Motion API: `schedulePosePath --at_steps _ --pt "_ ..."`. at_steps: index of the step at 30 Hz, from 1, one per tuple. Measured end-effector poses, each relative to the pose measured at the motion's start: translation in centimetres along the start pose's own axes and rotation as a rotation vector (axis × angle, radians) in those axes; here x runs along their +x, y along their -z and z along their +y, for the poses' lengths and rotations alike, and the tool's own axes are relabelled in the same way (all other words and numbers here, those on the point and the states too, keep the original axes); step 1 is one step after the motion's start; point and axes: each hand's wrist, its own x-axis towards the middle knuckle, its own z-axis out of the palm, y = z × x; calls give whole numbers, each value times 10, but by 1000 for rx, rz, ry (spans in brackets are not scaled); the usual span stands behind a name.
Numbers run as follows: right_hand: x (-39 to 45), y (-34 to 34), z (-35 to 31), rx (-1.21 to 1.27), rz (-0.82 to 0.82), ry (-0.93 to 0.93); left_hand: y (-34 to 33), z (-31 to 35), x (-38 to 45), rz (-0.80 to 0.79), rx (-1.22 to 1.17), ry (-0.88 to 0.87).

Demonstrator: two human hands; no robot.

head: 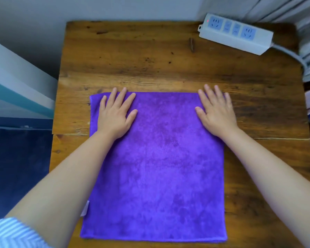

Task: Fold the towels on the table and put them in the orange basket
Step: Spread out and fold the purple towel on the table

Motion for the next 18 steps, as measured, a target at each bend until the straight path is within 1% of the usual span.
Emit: schedulePosePath --at_steps 3,6,10,11,13,16,18 --pt "1 7 20 -16 -50 -108 6 -14 8 9 5 42" --pt "4 14 20 -50 -73 -129 11 -25 16 21 2 46" --pt "7 28 3 58 70 -39 30 -37 19 114 -82 -47" --pt "7 30 -1 62 80 -18 35 -40 19 109 -77 -42" --pt "7 35 -6 6 66 -7 43 -41 20 69 10 -22" --pt "12 43 -10 -109 34 -59 52 -38 23 25 106 50" --pt "13 49 -14 -152 27 -92 57 -35 23 -6 160 55"
